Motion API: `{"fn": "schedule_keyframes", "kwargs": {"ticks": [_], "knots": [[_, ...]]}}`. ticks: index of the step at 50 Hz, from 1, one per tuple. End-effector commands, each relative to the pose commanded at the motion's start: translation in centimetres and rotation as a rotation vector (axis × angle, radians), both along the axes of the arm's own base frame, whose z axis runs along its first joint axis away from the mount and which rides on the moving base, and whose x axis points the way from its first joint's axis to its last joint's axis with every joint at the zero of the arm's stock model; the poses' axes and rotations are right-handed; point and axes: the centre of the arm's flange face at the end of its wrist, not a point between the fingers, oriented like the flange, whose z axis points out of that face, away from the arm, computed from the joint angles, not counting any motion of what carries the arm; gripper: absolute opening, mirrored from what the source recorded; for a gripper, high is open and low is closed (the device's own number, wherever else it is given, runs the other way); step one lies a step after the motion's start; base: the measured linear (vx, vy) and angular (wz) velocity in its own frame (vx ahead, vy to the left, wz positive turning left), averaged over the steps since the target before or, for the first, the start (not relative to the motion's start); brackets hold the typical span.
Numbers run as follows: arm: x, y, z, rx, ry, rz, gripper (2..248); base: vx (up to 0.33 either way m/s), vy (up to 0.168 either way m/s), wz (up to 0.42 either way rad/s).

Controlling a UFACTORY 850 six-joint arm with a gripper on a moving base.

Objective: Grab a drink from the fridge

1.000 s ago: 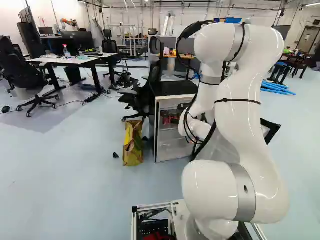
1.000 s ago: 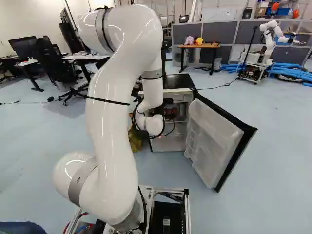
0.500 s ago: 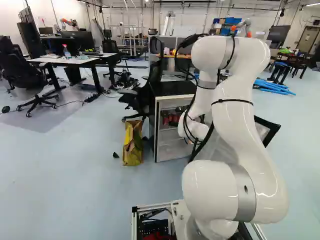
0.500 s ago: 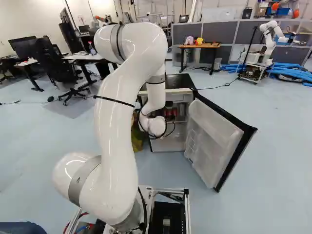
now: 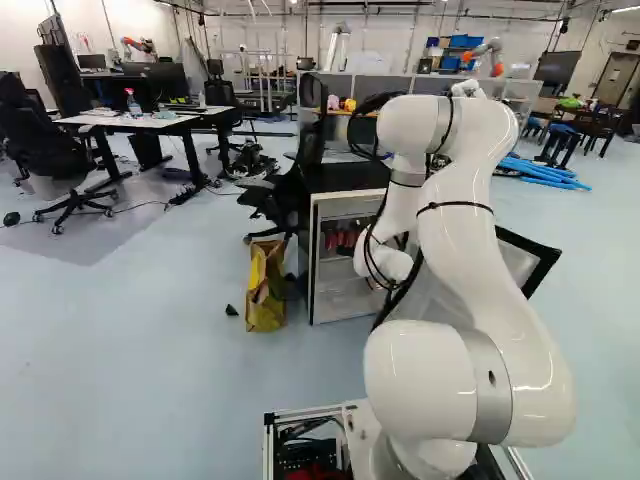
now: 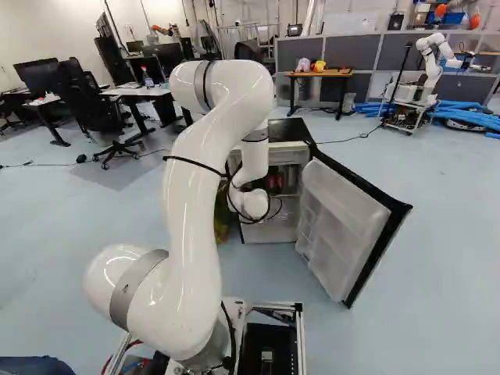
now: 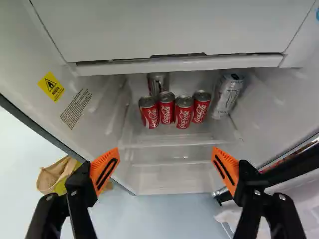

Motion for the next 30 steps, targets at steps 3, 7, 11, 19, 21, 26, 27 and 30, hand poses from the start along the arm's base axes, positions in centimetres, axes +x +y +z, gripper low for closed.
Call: {"fn": "schedule_keyframes", "kwargs": {"ticks": [3,7,11,19,21,26,27,30], "knots": [[0.3,-0.1,-0.4,0.0,-0.005,0.0,247,0.0,0.0,0.0],[0.8,-0.2,-0.9,0.001,-0.017,-0.001,247,0.0,0.0,0.0],[1.2,-0.3,-1.4,0.002,-0.032,-0.002,247,0.0,0.0,0.0],[2.0,-0.7,-2.3,0.004,-0.065,-0.005,247,0.0,0.0,0.0],[2.2,-0.8,-2.6,0.005,-0.073,-0.007,247,0.0,0.0,0.0],[2.7,-1.0,-3.1,0.006,-0.095,-0.01,247,0.0,0.0,0.0],[2.7,-1.1,-3.3,0.006,-0.099,-0.011,247,0.0,0.0,0.0],[3.0,-1.2,-3.6,0.007,-0.11,-0.013,247,0.0,0.0,0.0]]}}
